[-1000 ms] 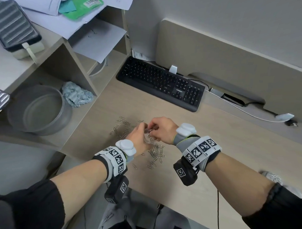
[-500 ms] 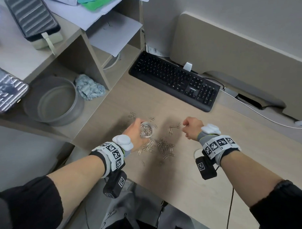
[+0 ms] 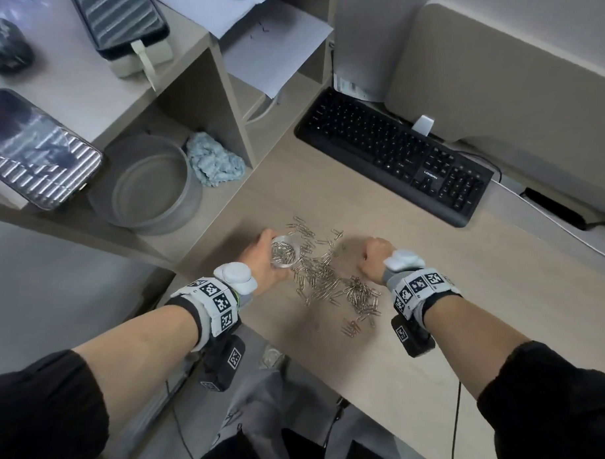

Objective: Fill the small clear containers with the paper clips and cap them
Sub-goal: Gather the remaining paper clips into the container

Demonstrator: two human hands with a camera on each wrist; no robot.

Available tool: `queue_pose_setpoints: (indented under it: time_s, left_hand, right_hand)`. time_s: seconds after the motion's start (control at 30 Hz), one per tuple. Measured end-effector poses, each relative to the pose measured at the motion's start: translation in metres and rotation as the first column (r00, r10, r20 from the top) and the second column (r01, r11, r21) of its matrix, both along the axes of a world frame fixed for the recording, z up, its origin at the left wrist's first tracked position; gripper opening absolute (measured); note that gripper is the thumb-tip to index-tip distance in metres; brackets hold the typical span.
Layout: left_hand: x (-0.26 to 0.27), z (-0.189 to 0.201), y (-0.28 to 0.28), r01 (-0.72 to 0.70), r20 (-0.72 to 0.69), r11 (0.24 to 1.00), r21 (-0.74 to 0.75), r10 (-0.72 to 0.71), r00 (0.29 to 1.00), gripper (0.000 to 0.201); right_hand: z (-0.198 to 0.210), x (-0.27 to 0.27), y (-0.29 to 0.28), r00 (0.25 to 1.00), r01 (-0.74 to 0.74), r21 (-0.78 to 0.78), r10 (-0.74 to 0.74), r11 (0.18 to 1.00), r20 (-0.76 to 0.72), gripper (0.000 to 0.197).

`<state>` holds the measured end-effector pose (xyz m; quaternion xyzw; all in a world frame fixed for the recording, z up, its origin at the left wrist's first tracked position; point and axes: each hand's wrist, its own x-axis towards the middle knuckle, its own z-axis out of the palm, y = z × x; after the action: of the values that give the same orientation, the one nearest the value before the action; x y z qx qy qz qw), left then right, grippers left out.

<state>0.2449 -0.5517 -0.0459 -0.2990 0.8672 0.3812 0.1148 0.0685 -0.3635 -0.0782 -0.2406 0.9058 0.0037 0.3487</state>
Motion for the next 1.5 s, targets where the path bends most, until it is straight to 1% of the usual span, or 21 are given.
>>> queue_pose_setpoints:
  time_s: [0.07,0.13,0.2,0.27,0.3,0.37,0.43,0.5,0.6,0.73,0.8,0.9,0.97,1.0,1.1,1.13,1.2,1.27,1.37,1.43,1.5]
  left_hand:
    - [0.001,-0.001,-0.001,0.007,-0.002,1.000,0.004,-0.007,1.000,0.060]
    - [0.001,-0.002,0.001,0.018,-0.009,1.000,0.017,-0.018,1.000,0.060]
    - [-0.001,-0.002,0.004,0.038,-0.008,0.999,0.017,-0.038,0.999,0.061]
    - [-0.002,-0.002,0.007,0.056,-0.004,0.998,0.019,-0.056,0.998,0.060]
    - [-0.003,-0.001,0.010,0.068,-0.003,0.998,0.018,-0.068,0.998,0.059]
    - [-0.004,0.000,0.014,0.090,0.003,0.996,0.002,-0.090,0.996,0.059]
    - [-0.003,0.000,0.019,0.096,0.007,0.995,-0.001,-0.096,0.995,0.060]
    - [-0.002,0.000,0.022,0.098,0.011,0.995,-0.001,-0.098,0.995,0.061]
    - [0.000,0.000,0.026,0.100,-0.002,0.995,-0.004,-0.100,0.995,0.063]
    - [0.006,0.001,0.028,0.101,-0.005,0.995,-0.020,-0.101,0.995,0.064]
    - [0.009,0.001,0.029,0.099,-0.002,0.995,-0.025,-0.099,0.995,0.062]
    - [0.011,0.002,0.029,0.099,0.006,0.995,-0.033,-0.098,0.995,0.061]
    - [0.011,0.002,0.030,0.108,0.012,0.994,-0.032,-0.108,0.994,0.060]
    - [0.010,0.002,0.031,0.114,0.014,0.993,-0.031,-0.114,0.993,0.059]
    - [0.009,0.002,0.034,0.113,0.005,0.993,-0.027,-0.113,0.994,0.059]
    - [0.009,0.003,0.035,0.115,0.000,0.993,-0.025,-0.115,0.993,0.061]
    - [0.010,0.003,0.035,0.120,-0.002,0.992,-0.026,-0.120,0.993,0.063]
    - [0.012,0.002,0.034,0.122,-0.001,0.992,-0.030,-0.122,0.992,0.064]
    - [0.015,0.001,0.031,0.114,0.006,0.993,-0.031,-0.114,0.993,0.062]
    - [0.017,0.001,0.029,0.110,0.012,0.993,-0.035,-0.110,0.994,0.060]
    - [0.016,0.001,0.028,0.109,0.019,0.993,-0.040,-0.108,0.994,0.060]
  right_hand:
    - [-0.001,0.014,0.004,0.996,-0.061,-0.006,0.062,0.998,0.068,0.027]
    - [0.002,0.023,0.014,0.995,-0.069,-0.045,0.072,0.997,0.074,0.018]
    - [0.006,0.027,0.028,0.997,0.020,-0.129,-0.011,0.991,0.071,0.008]
    - [0.010,0.029,0.042,0.990,0.123,-0.161,-0.109,0.979,0.094,0.011]
    - [0.011,0.031,0.049,0.976,0.183,-0.166,-0.159,0.969,0.147,0.012]
    - [0.014,0.042,0.058,0.908,0.306,-0.184,-0.228,0.934,0.351,0.012]
    - [0.014,0.059,0.062,0.833,0.358,-0.167,-0.233,0.919,0.502,0.012]
    - [0.009,0.077,0.061,0.780,0.355,-0.134,-0.214,0.925,0.587,0.017]
    - [0.000,0.096,0.058,0.746,0.336,-0.107,-0.196,0.936,0.636,0.022]
    - [-0.001,0.084,0.053,0.750,0.471,-0.128,-0.320,0.873,0.579,0.025]
    - [0.003,0.068,0.053,0.781,0.503,-0.172,-0.360,0.847,0.510,0.027]
    - [0.009,0.048,0.057,0.861,0.429,-0.211,-0.328,0.878,0.388,0.024]
    - [0.008,0.037,0.064,0.899,0.403,-0.218,-0.339,0.889,0.279,0.009]
    - [0.008,0.033,0.069,0.916,0.383,-0.202,-0.341,0.901,0.213,0.009]
    - [0.001,0.025,0.081,0.973,0.232,-0.026,-0.232,0.972,0.003,0.052]
    - [0.000,0.026,0.082,0.980,0.195,0.018,-0.194,0.981,-0.037,0.061]
    - [0.002,0.030,0.078,0.991,0.118,0.023,-0.116,0.993,-0.066,0.072]
    - [0.002,0.035,0.067,0.997,0.022,-0.007,-0.022,1.000,-0.073,0.077]
    - [0.001,0.043,0.048,0.993,-0.103,0.033,0.105,0.994,-0.049,0.080]
    - [0.003,0.047,0.039,0.989,-0.142,0.060,0.144,0.988,-0.039,0.075]
    - [0.002,0.049,0.034,0.986,-0.163,0.034,0.164,0.986,-0.036,0.060]
